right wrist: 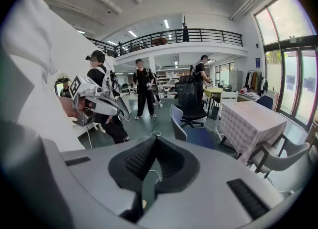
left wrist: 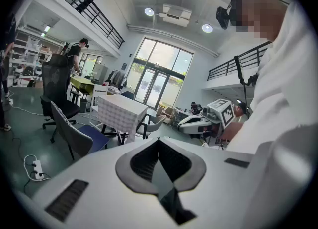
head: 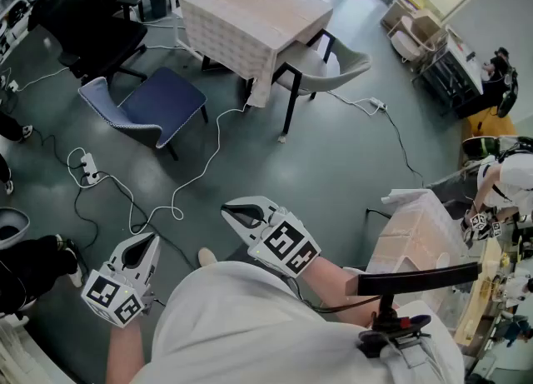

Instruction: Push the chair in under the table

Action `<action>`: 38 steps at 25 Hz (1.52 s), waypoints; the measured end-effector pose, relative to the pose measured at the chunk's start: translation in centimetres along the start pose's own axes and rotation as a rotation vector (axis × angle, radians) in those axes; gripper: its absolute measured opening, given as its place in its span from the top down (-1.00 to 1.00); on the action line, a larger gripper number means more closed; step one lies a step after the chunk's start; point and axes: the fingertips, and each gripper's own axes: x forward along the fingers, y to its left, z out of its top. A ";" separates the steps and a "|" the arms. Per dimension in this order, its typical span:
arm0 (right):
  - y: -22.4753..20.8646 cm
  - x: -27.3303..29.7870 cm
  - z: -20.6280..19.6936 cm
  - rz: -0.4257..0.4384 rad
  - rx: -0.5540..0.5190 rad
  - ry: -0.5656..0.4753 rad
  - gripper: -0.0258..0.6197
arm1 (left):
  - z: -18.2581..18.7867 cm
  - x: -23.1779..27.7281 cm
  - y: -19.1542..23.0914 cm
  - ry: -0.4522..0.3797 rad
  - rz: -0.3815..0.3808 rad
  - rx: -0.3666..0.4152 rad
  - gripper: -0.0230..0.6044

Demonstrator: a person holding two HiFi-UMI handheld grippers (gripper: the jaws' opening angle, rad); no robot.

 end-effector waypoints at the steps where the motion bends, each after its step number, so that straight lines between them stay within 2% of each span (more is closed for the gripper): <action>1: 0.4 0.4 0.1 0.010 -0.004 -0.002 0.88 | -0.1 -0.4 0.3 -0.002 0.017 -0.011 0.89; 5: 1.5 1.1 0.0 0.041 -0.015 -0.001 0.88 | -0.6 -0.9 0.5 -0.011 0.046 -0.046 0.89; 8: 1.0 1.0 0.2 0.038 0.001 -0.008 0.88 | -0.7 -0.2 0.4 0.014 0.035 -0.034 0.89; 11: -0.5 1.2 0.5 0.029 0.010 -0.025 0.88 | -0.3 1.3 1.5 0.027 0.036 -0.029 0.89; 16: -5.1 0.6 -1.1 0.025 -0.028 0.015 0.87 | 0.6 6.9 2.5 0.027 0.037 -0.054 0.89; 18: -7.3 0.2 -0.9 0.027 -0.015 0.016 0.78 | 2.0 8.8 2.6 0.031 0.054 -0.046 0.89; 21: -10.2 -0.1 -0.3 0.025 -0.021 0.008 0.51 | 3.7 10.5 3.8 0.027 0.116 -0.052 0.88; 23: -12.3 -0.3 -0.3 0.016 -0.033 0.002 0.47 | 4.5 11.6 5.3 0.020 0.161 -0.079 0.87; 27: -15.2 0.1 -1.1 0.037 -0.036 0.017 0.46 | 5.5 12.5 8.7 -0.005 0.259 -0.135 0.72; 31: -17.6 1.3 -0.7 0.025 -0.007 -0.006 0.46 | 5.8 12.6 12.9 0.005 0.331 -0.206 0.63; 35: -20.4 3.5 1.0 -0.005 -0.012 -0.005 0.39 | 7.0 12.3 19.7 0.005 0.418 -0.256 0.43; 38: -22.5 6.2 2.6 -0.031 -0.013 0.015 0.36 | 7.7 12.1 26.7 -0.005 0.480 -0.315 0.30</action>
